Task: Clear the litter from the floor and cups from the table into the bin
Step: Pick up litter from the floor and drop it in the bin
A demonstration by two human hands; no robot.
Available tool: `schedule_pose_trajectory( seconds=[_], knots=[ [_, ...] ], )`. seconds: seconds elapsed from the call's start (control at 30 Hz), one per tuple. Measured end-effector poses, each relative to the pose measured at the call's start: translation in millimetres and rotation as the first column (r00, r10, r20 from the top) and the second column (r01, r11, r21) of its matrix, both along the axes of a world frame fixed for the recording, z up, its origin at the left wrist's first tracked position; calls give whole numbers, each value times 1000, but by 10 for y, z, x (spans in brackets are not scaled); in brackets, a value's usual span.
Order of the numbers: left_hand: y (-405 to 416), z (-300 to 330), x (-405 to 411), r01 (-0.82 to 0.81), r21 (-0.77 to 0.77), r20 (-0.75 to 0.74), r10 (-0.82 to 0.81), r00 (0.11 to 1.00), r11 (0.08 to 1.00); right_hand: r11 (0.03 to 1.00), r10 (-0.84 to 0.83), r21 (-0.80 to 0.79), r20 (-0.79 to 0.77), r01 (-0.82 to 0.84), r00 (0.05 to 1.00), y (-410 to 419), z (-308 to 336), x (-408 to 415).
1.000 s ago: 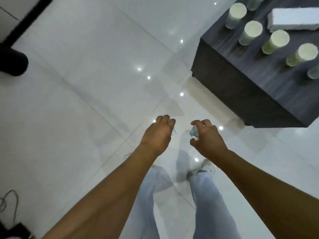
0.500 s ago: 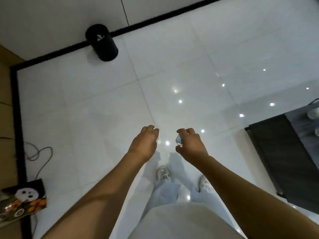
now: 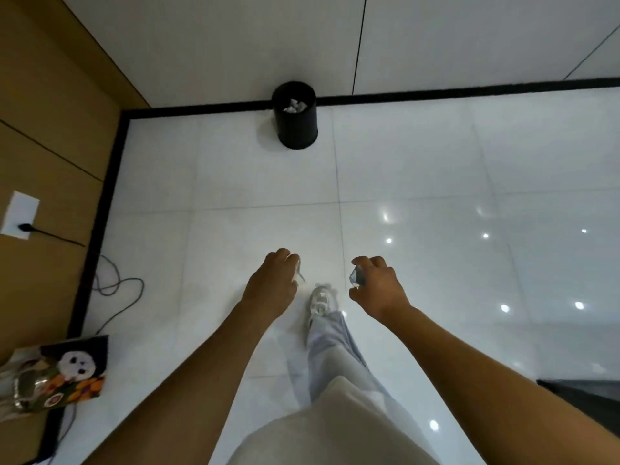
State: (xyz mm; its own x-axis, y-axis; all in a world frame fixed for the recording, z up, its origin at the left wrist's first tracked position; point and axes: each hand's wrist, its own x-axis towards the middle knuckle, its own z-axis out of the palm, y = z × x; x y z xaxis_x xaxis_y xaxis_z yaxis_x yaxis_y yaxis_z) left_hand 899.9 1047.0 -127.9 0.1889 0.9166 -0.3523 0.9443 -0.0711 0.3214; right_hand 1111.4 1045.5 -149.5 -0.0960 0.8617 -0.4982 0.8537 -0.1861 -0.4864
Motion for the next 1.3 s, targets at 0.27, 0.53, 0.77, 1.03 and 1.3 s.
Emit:
schedule_pose_trajectory(
  seconds=[0.27,0.53,0.77,1.03,1.3],
  knots=[
    [1694,99,-379,-144,-2,45,144,989,990,1000,18,2,-62,-18,998,1774,59,-440],
    [3310,12,-665,-169,-47,38,171,985,985,999,-14,-47,-49,12,999,3378,36,-704],
    [4962,-87,-1000,-151,-86,36,155,987,985,998,-38,-46,-29,37,999,4936,8,-1067],
    [6598,-152,-996,-139,-83,43,142,989,987,991,-91,-104,-45,86,995,6280,-16,-1108],
    [7913,-786,-814,-240,-82,39,243,969,967,985,-56,-165,-25,51,998,7381,-560,-941]
  ],
)
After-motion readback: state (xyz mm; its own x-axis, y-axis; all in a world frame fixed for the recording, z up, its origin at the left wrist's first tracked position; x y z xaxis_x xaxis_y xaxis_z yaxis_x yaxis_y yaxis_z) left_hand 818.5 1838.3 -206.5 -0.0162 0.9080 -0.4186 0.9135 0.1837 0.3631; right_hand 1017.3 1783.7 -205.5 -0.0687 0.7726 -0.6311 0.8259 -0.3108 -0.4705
